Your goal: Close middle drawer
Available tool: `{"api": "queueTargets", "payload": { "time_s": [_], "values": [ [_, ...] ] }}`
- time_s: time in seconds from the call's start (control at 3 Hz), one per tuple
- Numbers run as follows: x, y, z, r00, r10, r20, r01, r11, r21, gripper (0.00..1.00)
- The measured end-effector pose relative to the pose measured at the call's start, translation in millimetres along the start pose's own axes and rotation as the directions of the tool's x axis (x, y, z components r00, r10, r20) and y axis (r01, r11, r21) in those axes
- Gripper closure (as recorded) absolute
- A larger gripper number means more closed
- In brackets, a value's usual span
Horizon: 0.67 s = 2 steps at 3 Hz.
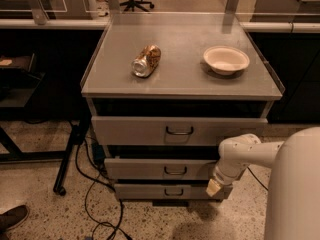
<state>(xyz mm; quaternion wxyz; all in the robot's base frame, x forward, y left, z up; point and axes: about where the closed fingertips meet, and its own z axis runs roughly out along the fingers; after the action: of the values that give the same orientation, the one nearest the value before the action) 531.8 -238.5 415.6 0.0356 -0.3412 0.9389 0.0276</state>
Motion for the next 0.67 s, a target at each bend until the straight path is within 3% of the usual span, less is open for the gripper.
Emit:
{"api": "queueTargets", "payload": {
  "time_s": [0.67],
  "values": [
    [-8.2, -11.4, 0.0, 1.000, 0.017, 0.015, -0.017, 0.9999, 0.001, 0.89]
  ]
}}
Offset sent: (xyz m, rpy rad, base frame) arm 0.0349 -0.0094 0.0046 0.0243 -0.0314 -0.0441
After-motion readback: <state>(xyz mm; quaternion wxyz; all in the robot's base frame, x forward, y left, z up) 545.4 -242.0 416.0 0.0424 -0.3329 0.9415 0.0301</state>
